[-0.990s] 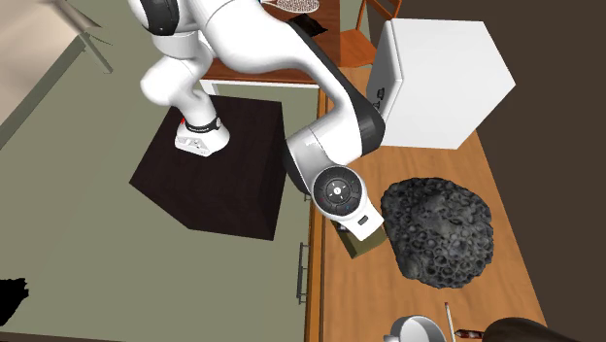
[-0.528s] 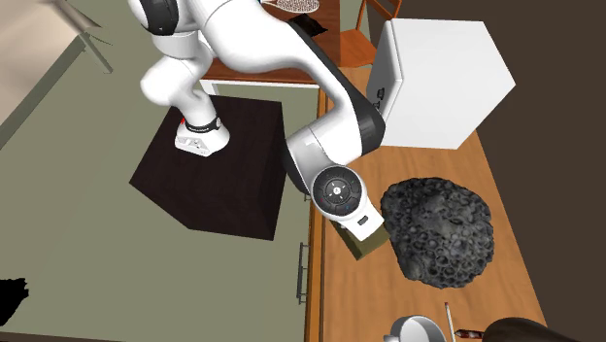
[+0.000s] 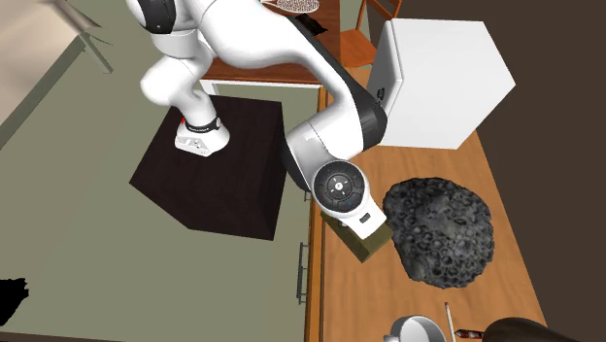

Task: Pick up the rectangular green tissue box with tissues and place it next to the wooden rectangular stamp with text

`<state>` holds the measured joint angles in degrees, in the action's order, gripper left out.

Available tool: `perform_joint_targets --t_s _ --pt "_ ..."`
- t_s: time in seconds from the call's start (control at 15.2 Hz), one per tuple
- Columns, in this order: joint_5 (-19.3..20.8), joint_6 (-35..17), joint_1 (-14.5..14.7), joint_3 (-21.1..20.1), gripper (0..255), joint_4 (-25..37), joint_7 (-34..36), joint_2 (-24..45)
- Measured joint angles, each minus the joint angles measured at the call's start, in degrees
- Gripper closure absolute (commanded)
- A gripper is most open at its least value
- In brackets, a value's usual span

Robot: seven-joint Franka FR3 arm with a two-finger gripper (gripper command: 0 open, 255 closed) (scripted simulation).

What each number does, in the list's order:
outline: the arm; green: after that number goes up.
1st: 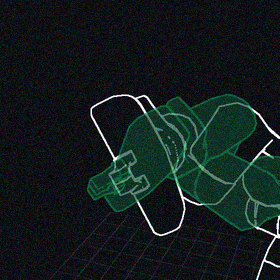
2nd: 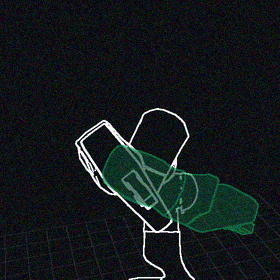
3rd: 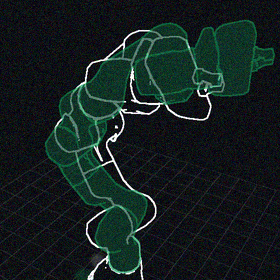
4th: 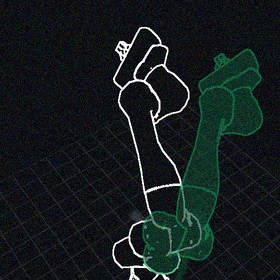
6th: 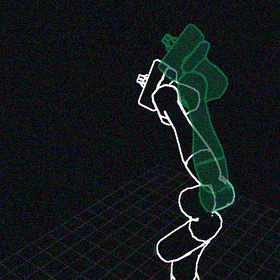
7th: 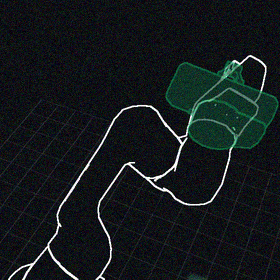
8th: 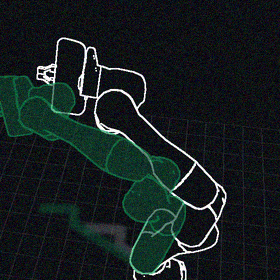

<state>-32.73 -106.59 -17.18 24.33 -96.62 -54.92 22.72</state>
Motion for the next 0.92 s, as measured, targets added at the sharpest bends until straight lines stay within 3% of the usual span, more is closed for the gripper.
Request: perform_joint_targets --t_s 0.92 --pt "2.36 7.82 -0.01 0.84 255 5.77 4.06 -3.31"
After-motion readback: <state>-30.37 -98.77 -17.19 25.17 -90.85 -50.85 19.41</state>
